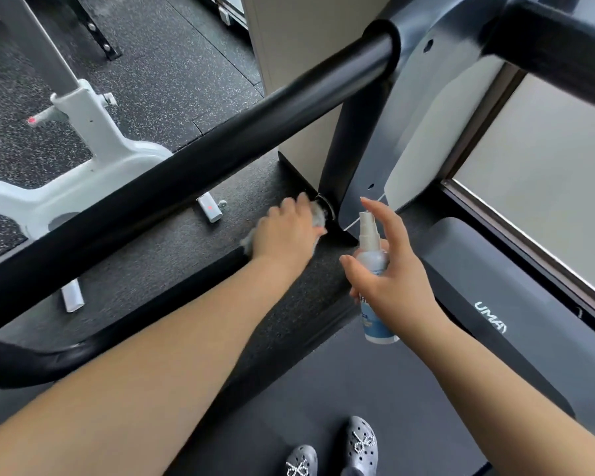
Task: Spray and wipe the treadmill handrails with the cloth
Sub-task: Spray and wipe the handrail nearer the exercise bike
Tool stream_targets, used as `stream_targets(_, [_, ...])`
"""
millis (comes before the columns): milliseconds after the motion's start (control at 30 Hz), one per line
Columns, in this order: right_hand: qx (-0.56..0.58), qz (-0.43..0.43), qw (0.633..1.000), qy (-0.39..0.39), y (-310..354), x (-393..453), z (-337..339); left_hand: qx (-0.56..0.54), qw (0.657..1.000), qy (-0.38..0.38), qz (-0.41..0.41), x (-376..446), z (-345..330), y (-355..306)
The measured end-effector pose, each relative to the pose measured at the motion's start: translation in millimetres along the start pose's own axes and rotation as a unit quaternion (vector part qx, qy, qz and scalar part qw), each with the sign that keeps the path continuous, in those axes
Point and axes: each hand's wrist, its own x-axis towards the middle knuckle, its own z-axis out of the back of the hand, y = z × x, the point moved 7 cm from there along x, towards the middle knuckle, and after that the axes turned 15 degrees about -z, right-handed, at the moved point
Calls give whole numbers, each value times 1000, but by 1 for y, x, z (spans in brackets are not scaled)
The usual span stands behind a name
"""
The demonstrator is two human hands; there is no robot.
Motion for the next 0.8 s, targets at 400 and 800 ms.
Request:
stream_targets(400, [19, -26, 999, 8, -6, -31, -46, 82, 996, -3, -44, -66, -2, 28])
stream_targets(800, [7, 9, 1000, 22, 20, -66, -103, 137, 989, 55, -29, -217, -1, 115])
